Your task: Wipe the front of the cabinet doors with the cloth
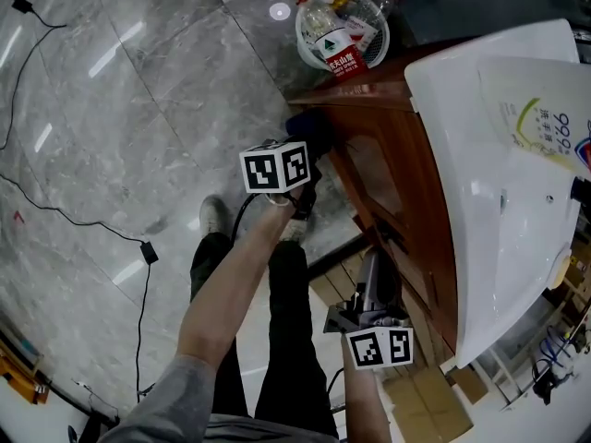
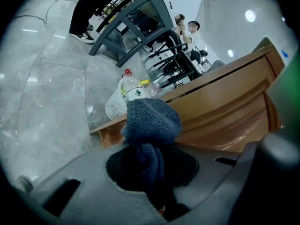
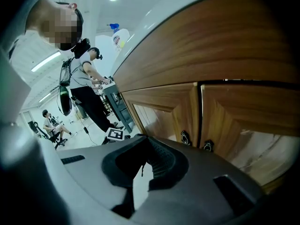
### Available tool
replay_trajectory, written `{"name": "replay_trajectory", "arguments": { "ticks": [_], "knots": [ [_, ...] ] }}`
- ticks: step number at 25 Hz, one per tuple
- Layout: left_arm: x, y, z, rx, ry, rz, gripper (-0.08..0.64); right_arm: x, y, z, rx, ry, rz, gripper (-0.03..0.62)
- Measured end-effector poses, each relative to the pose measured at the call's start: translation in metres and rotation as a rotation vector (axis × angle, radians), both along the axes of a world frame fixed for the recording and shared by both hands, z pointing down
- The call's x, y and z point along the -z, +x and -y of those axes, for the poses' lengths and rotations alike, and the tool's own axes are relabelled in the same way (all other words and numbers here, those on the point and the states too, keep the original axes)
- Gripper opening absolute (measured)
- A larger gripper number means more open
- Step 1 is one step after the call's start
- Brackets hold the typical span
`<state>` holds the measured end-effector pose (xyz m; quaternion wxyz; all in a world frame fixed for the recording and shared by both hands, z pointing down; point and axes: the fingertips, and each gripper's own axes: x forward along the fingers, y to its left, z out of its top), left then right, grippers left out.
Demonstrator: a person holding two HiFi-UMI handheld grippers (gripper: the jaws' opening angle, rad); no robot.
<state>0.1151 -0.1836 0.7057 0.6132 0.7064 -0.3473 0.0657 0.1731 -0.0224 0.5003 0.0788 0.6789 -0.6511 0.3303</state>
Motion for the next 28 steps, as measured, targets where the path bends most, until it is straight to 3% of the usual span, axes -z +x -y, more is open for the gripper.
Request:
{"name": "replay_trajectory", "arguments": {
  "ticks": [7, 12, 21, 28],
  "knots": [
    [-0.004, -0.006, 0.002, -0.005, 0.003, 0.021, 0.051, -0.002, -0.002, 0.001, 0.004, 0.007, 0.003, 0.011],
    [0.025, -0.018, -0.005, 0.002, 0.042, -0.007, 0.051, 0.001, -0.006, 0.003, 0.017, 0.021, 0.007, 0.011],
    [0.132, -0.060, -0.027, -0.024, 0.256, -0.007, 0.051, 0.020, -0.034, 0.017, 0.071, 0.091, 0.032, 0.011],
    [0.200, -0.078, -0.057, -0.067, 0.363, 0.011, 0.051, 0.045, -0.048, 0.022, 0.068, 0.150, 0.054, 0.011]
  ]
}}
